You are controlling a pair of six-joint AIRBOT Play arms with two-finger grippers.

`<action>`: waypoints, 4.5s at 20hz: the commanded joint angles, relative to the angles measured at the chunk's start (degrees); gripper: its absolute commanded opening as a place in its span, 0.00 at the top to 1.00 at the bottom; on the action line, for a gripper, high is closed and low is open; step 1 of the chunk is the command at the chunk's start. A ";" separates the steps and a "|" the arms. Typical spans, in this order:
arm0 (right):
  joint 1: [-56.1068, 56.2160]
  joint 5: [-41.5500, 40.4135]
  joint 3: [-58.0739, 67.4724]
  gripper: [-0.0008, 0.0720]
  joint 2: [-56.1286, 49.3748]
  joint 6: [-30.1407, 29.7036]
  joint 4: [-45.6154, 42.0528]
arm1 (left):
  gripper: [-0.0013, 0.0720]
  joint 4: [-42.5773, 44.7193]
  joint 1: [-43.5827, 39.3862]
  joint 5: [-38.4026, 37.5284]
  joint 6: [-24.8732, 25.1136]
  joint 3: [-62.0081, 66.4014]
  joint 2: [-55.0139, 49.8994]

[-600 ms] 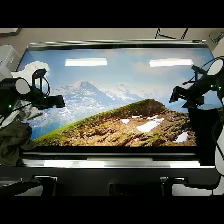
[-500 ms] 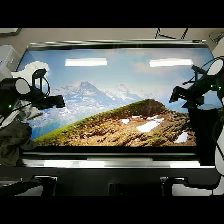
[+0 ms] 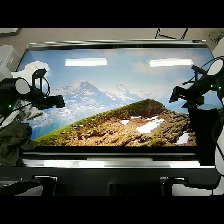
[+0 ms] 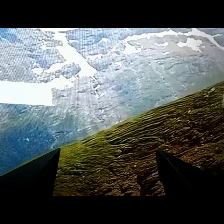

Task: Fold the clothes and pants, and hang the long-sleeved shirts on hangers.

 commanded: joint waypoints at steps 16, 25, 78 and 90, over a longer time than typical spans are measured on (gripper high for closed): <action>0.07 -1.60 -0.04 0.07 -0.11 -5.81 0.15 | 0.01 13.51 29.20 -19.65 -2.40 8.28 1.81; 0.07 -0.09 -0.04 0.07 -0.09 -4.96 6.32 | 0.01 -10.75 57.31 7.72 7.74 -14.75 3.06; 0.55 -6.62 -32.20 0.07 0.37 -14.56 24.70 | 0.20 -54.27 -13.97 29.86 17.64 -27.58 -7.08; 19.80 -25.46 -50.99 0.10 4.44 -22.05 41.24 | 0.95 -56.04 -15.78 31.85 22.60 -27.19 -3.82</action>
